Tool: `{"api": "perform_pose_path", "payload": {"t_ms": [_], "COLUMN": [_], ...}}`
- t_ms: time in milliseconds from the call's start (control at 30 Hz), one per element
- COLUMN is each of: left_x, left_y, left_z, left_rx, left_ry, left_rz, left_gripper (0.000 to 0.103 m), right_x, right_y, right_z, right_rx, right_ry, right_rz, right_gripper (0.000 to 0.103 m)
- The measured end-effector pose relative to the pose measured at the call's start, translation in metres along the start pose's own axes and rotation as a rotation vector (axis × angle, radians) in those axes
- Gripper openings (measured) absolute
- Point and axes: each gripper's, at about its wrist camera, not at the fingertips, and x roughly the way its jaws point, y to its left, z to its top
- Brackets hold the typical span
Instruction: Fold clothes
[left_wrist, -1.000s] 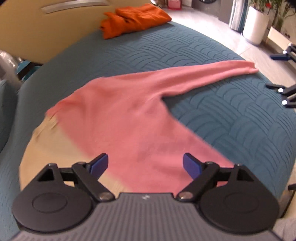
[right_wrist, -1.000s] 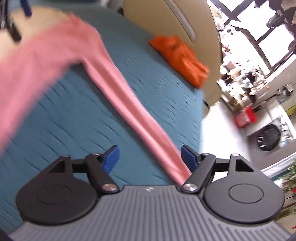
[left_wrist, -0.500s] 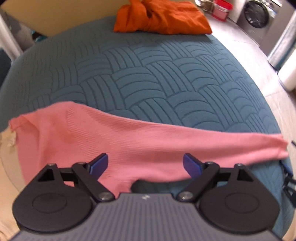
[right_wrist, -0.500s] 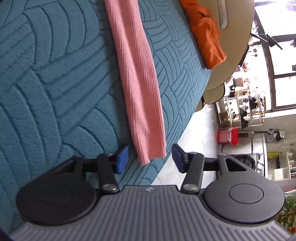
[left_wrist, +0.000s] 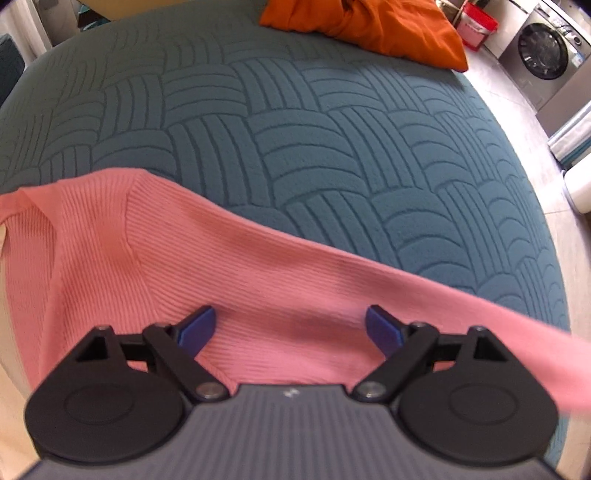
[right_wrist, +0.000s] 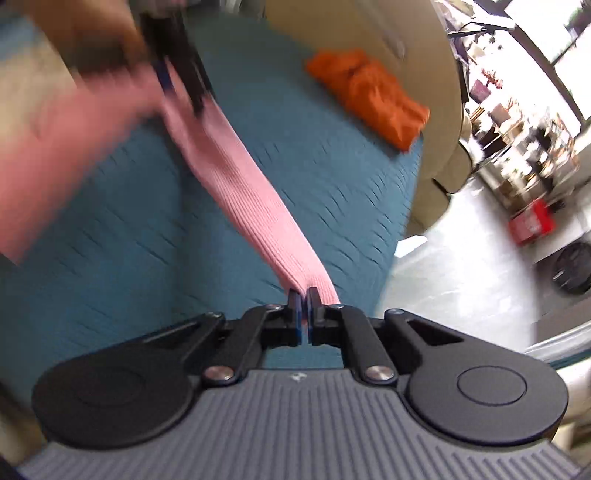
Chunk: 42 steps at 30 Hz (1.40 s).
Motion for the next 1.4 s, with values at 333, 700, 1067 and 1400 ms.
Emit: {"api": "perform_pose_path", "payload": {"t_ms": [333, 700, 1067, 1400], "left_x": [0.017, 0.014, 0.016, -0.014], "left_y": [-0.010, -0.033, -0.023, -0.026], "left_z": [0.006, 0.001, -0.001, -0.019], "left_rx": [0.162, 0.238, 0.185, 0.246], "left_ry": [0.023, -0.005, 0.004, -0.085], "left_rz": [0.065, 0.043, 0.003, 0.029], "left_gripper": [0.095, 0.094, 0.095, 0.096], "right_x": [0.023, 0.057, 0.115, 0.068], "right_y": [0.102, 0.157, 0.132, 0.113], "right_z": [-0.061, -0.002, -0.025, -0.027], "right_rx": [0.480, -0.015, -0.018, -0.081], "right_ry": [0.291, 0.057, 0.278, 0.053], "right_rz": [0.292, 0.083, -0.115, -0.151], "right_gripper": [0.005, 0.033, 0.031, 0.040]}}
